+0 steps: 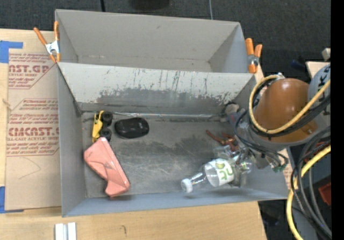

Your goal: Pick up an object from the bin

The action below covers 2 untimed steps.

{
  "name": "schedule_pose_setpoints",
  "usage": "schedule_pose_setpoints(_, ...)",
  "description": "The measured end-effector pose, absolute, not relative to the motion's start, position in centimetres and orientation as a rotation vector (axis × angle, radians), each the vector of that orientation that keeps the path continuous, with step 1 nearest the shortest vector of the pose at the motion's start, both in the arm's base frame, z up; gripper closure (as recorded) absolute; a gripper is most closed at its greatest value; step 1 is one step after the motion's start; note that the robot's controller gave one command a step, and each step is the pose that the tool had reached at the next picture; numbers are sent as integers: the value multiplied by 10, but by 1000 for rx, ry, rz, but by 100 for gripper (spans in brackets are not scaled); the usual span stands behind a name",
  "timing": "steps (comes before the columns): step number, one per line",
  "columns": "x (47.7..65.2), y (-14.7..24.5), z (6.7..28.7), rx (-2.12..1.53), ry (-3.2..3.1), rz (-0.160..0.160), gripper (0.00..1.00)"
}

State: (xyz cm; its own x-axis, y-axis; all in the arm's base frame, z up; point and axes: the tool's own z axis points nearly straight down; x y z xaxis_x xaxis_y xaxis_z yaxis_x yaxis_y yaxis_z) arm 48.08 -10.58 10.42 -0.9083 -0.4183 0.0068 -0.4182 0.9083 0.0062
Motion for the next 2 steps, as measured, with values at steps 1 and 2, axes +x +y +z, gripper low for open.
schedule_pose_setpoints(1,483,-106,122,672,-3070,0,100)
schedule_pose_setpoints(2,483,-106,131,672,-3072,1,100)
